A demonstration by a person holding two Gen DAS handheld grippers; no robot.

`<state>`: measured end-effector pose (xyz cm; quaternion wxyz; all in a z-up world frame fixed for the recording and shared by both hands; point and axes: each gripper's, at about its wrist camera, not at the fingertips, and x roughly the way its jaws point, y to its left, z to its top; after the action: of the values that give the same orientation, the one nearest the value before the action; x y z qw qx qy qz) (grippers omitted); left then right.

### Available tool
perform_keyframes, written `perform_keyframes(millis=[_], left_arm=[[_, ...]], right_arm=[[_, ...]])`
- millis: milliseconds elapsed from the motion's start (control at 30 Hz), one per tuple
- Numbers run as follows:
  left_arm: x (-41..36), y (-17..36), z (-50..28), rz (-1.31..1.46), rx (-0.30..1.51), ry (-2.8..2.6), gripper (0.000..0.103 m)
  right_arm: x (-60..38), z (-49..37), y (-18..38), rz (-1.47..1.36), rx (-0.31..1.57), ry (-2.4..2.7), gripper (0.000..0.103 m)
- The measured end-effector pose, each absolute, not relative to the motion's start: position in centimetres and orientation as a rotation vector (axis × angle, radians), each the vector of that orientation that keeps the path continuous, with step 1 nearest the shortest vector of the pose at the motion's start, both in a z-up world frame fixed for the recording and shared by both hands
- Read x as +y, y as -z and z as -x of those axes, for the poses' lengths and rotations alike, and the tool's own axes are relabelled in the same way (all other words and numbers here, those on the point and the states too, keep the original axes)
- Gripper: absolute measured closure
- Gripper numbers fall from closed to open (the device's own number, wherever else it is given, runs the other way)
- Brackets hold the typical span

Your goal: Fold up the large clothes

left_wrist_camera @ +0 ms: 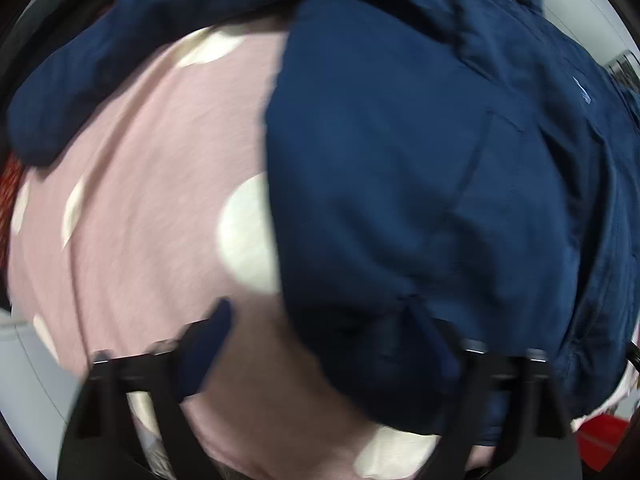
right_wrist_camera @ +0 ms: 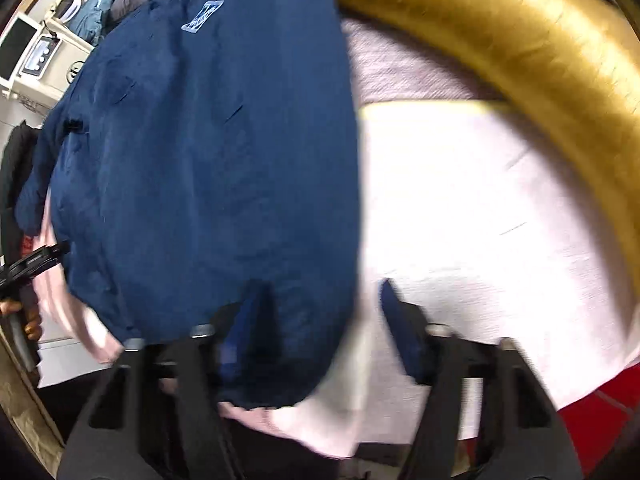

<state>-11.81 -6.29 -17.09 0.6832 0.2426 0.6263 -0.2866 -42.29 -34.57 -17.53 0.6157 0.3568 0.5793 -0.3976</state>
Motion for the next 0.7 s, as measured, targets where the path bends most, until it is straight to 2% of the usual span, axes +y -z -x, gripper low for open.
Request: perform_keyframes(millis=[33, 67, 100, 133, 267, 300, 367, 400, 433, 467, 567, 600, 633, 667, 700], left_arm=[[-7.2, 16.9, 11.8, -0.548, 1.43, 0.677, 0.057], [-7.5, 16.7, 11.6, -0.557, 1.43, 0.674, 0.068], [-7.9, 16.2, 11.2, -0.554, 1.424, 0.668, 0.074], [-7.8, 15.4, 9.9, -0.517, 1.416, 0.646, 0.079], [-4.6, 13.1, 2.4, -0.265, 1.44, 0.505, 0.082], [-4.0, 12.9, 1.1, -0.245, 1.436, 0.483, 0.087], [-3.2, 13.0, -1.5, -0.33, 1.367, 0.403, 0.103], [-2.9, 13.2, -2.5, -0.392, 1.331, 0.344, 0.103], [-2.2, 13.9, -4.0, -0.405, 1.343, 0.295, 0.103], [-1.3, 14.8, -5.4, -0.353, 1.408, 0.275, 0.103], [0.6, 14.6, -6.4, -0.168, 1.47, 0.302, 0.102], [0.8, 14.1, -6.0, -0.147, 1.456, 0.351, 0.1], [0.8, 13.8, -5.5, -0.15, 1.45, 0.385, 0.082], [0.8, 13.5, -4.7, -0.174, 1.442, 0.416, 0.04], [1.0, 13.4, -4.0, -0.199, 1.43, 0.426, 0.02]], right_arm=[[-34.6, 41.5, 17.7, -0.799, 1.345, 0.91, 0.082], [-34.7, 40.2, 17.7, -0.776, 1.349, 0.902, 0.09], [-34.9, 39.0, 17.5, -0.78, 1.326, 0.885, 0.09], [-35.3, 37.5, 17.0, -0.792, 1.287, 0.859, 0.091], [-35.7, 31.5, 15.5, -0.771, 1.169, 0.749, 0.092], [-36.0, 30.0, 15.6, -0.786, 1.153, 0.724, 0.092], [-36.7, 28.0, 16.6, -0.829, 1.167, 0.706, 0.09], [-37.0, 27.3, 17.1, -0.828, 1.184, 0.728, 0.087], [-36.9, 27.5, 17.3, -0.828, 1.19, 0.743, 0.078], [-37.0, 27.9, 17.2, -0.84, 1.181, 0.759, 0.065], [-37.1, 29.9, 15.2, -0.854, 1.091, 0.828, 0.043], [-37.1, 30.8, 14.6, -0.85, 1.065, 0.859, 0.041], [-37.1, 32.7, 13.6, -0.854, 1.04, 0.909, 0.036], [-36.9, 34.3, 13.1, -0.869, 1.029, 0.941, 0.033], [-36.8, 35.9, 13.2, -0.896, 1.031, 0.958, 0.033]])
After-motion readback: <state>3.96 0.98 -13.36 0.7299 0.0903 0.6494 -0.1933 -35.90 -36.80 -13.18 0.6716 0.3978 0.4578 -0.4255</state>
